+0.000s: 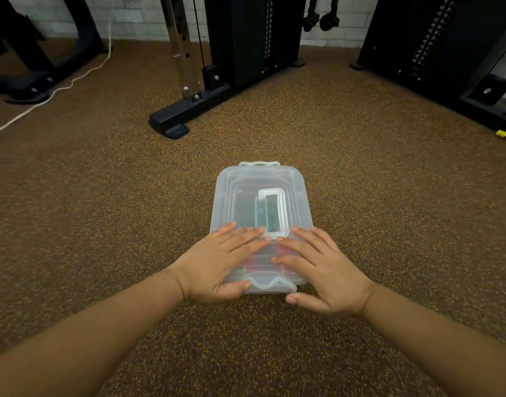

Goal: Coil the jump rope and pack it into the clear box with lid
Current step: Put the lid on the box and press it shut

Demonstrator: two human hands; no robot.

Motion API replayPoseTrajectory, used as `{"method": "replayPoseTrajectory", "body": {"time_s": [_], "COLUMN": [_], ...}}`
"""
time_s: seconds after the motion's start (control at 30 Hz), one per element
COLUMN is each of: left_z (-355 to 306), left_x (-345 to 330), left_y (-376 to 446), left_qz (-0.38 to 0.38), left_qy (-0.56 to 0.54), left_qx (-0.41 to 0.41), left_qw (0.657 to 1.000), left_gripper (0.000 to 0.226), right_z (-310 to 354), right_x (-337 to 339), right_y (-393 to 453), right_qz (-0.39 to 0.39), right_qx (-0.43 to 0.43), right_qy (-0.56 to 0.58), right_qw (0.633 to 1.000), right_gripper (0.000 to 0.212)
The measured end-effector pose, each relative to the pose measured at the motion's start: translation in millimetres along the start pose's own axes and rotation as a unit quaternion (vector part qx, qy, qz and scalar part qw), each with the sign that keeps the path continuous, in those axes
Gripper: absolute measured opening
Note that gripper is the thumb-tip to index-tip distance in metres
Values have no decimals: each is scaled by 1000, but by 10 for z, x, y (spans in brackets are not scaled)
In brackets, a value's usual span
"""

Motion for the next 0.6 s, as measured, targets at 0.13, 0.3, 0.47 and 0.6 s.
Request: {"method": "replayPoseTrajectory", "body": {"time_s": [0.13, 0.3, 0.47, 0.6], "left_z": [165, 616, 1068, 1249], "left_x": [185, 322, 329, 359], "left_y": [59, 285, 528, 827], "left_qz": [-69, -101, -95, -74], "left_qy": [-162, -226, -240, -214], "left_qx": [92, 186, 263, 258], "left_qw": [980, 951, 930, 939], "left_gripper": [60, 58, 50, 55], "right_z": [-58, -260, -246, -304], "right_x": [273, 288, 210, 134], "right_y": [235, 657, 968, 1040], "right_qz": [-46, -8, 11, 0], "right_qx": [-53, -178, -176, -193], "right_qy": [58, 113, 111, 117], "right_qw": [996, 977, 978, 974], "right_gripper": [56, 58, 59, 60]}}
Point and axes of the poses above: each hand's wrist, its own y-axis towards the middle knuckle, its own x-axis out of the back of the hand, z = x × y, the point moved 8 cm from there along y, towards the middle knuckle, and after that the axes turned 8 degrees about z, right-handed, at the moved point
